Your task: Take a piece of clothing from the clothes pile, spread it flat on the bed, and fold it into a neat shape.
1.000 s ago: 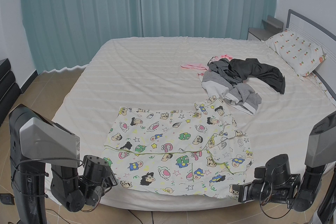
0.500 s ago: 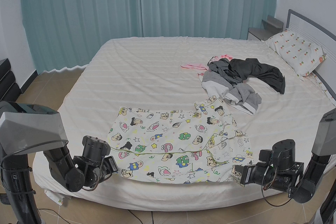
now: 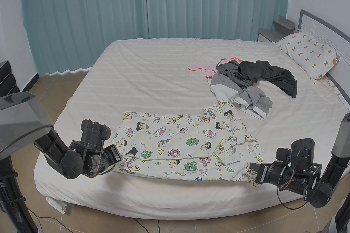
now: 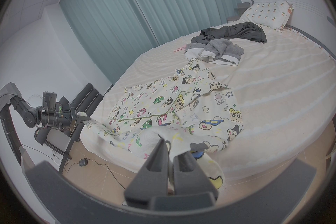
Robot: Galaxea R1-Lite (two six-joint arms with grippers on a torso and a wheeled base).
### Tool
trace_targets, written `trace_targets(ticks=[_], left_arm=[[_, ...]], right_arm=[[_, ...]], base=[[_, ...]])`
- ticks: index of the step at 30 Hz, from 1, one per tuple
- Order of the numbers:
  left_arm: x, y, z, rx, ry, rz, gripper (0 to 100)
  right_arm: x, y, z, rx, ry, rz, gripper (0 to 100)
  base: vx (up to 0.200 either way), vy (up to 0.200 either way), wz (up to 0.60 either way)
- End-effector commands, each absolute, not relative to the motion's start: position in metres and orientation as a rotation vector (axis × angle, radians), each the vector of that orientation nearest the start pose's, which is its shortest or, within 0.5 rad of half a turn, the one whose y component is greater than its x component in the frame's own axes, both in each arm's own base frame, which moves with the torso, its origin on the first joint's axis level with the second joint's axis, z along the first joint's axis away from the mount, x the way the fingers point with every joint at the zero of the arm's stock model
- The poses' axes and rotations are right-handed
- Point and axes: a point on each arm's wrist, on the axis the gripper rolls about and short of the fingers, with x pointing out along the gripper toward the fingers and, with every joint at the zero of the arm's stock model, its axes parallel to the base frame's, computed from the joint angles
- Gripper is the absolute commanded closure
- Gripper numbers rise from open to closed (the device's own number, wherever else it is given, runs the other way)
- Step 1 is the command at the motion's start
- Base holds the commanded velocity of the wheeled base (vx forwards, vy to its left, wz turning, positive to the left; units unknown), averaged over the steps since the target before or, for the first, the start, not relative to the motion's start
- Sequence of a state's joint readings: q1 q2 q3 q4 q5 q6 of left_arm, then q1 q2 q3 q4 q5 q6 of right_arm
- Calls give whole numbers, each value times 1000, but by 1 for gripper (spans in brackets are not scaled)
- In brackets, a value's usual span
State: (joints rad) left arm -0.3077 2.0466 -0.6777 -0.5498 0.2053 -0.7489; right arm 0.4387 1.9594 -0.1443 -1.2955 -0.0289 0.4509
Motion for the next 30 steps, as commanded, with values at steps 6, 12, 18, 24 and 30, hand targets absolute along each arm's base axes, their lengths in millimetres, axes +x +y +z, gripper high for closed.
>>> trace_targets(ticks=[6,12,18,24,30], left_arm=[[283,-84,67,-521,766,179,100],[265,-81,66,-491,825,193,100],[255,-78,62,-476,850,203,100],[248,-76,59,-463,868,205,100],[241,-77,56,-450,891,203,100]], right_arm=[[198,93,48,317,574,283,100],[185,87,49,312,591,283,100],[177,84,50,308,599,282,100],[173,86,50,303,609,297,100],[163,85,52,282,662,302,100]], base=[[0,0,0],[0,0,0],[0,0,0],[0,0,0],[0,0,0]])
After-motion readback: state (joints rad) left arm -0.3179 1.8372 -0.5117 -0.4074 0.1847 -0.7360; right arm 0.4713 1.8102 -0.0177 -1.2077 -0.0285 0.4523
